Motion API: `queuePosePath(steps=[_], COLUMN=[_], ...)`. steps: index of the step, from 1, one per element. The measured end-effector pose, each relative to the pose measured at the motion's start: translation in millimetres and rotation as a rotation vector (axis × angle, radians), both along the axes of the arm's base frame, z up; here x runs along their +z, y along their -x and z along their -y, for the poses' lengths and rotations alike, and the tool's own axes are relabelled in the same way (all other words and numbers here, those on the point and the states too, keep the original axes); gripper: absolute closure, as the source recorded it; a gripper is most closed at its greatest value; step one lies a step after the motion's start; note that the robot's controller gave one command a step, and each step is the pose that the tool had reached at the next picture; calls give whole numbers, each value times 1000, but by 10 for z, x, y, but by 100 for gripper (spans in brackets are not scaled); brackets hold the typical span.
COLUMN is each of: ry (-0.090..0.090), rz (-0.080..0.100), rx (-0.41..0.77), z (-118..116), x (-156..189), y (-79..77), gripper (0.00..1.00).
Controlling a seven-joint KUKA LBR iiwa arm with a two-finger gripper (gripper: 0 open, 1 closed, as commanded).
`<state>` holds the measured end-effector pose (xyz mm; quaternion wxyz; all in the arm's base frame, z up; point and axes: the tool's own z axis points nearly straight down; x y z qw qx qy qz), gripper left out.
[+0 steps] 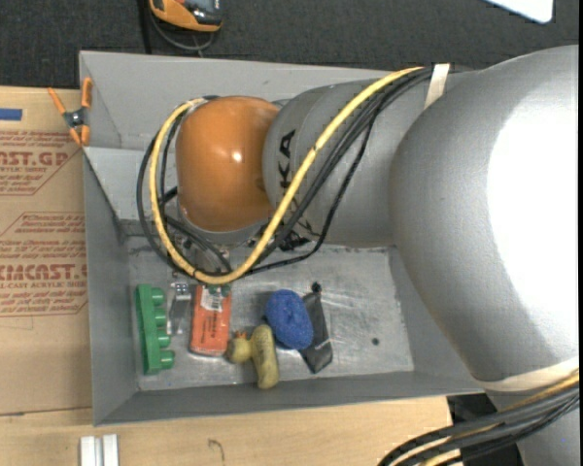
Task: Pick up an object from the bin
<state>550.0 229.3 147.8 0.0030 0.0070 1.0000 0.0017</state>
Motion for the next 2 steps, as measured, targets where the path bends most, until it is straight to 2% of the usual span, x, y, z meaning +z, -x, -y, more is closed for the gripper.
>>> queuePosePath(steps=[1,2], ry=[-2,-2], rz=[5,6], rx=[-75,-75], z=[-43,-43], x=[-704,-704], y=[122,122], gripper=[100,100])
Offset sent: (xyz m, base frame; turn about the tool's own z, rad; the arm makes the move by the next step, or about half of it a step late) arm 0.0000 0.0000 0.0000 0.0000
